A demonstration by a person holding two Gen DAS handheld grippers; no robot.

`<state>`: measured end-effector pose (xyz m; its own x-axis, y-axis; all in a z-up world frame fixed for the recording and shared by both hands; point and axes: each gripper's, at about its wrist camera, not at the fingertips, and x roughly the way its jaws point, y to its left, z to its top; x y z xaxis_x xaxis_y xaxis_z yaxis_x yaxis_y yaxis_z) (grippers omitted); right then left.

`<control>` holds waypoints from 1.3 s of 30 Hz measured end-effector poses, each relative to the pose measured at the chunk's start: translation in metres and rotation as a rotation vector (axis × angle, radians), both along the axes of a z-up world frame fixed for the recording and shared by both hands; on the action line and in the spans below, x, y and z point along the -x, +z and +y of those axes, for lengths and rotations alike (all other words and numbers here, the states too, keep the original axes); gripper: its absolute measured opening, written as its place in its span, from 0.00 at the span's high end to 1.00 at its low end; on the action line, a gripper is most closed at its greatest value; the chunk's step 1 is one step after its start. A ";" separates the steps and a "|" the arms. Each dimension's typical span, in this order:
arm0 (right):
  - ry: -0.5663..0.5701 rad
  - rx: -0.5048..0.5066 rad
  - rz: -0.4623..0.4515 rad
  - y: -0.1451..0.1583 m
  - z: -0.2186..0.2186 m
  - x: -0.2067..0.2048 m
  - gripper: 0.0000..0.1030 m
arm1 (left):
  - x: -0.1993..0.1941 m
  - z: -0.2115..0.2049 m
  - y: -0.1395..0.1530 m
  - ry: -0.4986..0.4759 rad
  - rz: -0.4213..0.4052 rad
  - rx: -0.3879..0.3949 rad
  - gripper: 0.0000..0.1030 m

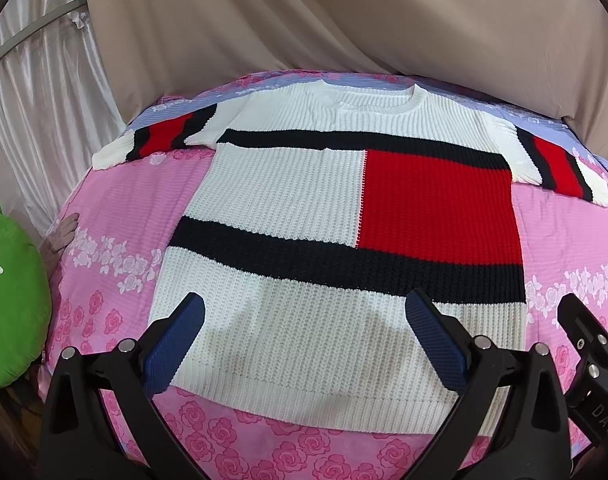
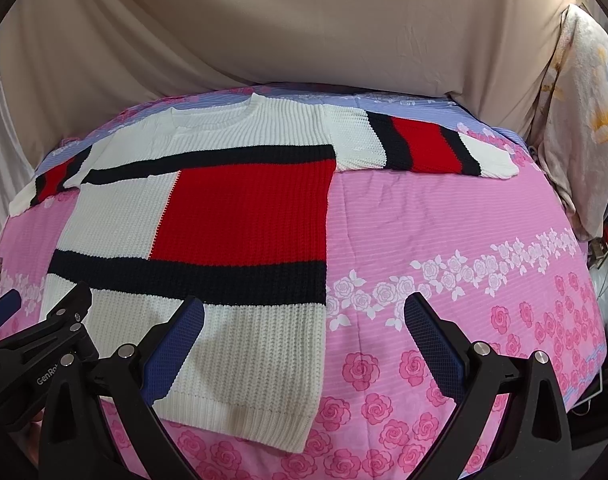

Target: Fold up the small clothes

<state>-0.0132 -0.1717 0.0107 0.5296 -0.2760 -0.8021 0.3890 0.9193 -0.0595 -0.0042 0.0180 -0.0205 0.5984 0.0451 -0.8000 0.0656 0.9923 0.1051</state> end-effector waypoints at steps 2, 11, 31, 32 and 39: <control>0.001 0.000 0.001 0.000 0.000 0.000 0.05 | 0.000 -0.001 0.000 0.000 0.001 -0.001 0.05; 0.002 -0.002 0.003 -0.001 0.001 0.000 0.05 | 0.000 -0.002 -0.001 0.000 0.002 -0.002 0.05; 0.002 -0.004 0.008 -0.003 0.003 -0.001 0.05 | 0.001 -0.004 -0.005 -0.002 0.008 -0.003 0.05; 0.002 -0.003 0.007 -0.003 0.002 -0.001 0.05 | 0.001 -0.004 -0.005 -0.002 0.008 -0.003 0.05; 0.004 -0.005 0.013 -0.004 0.001 -0.004 0.05 | 0.001 -0.004 -0.005 -0.003 0.010 -0.004 0.05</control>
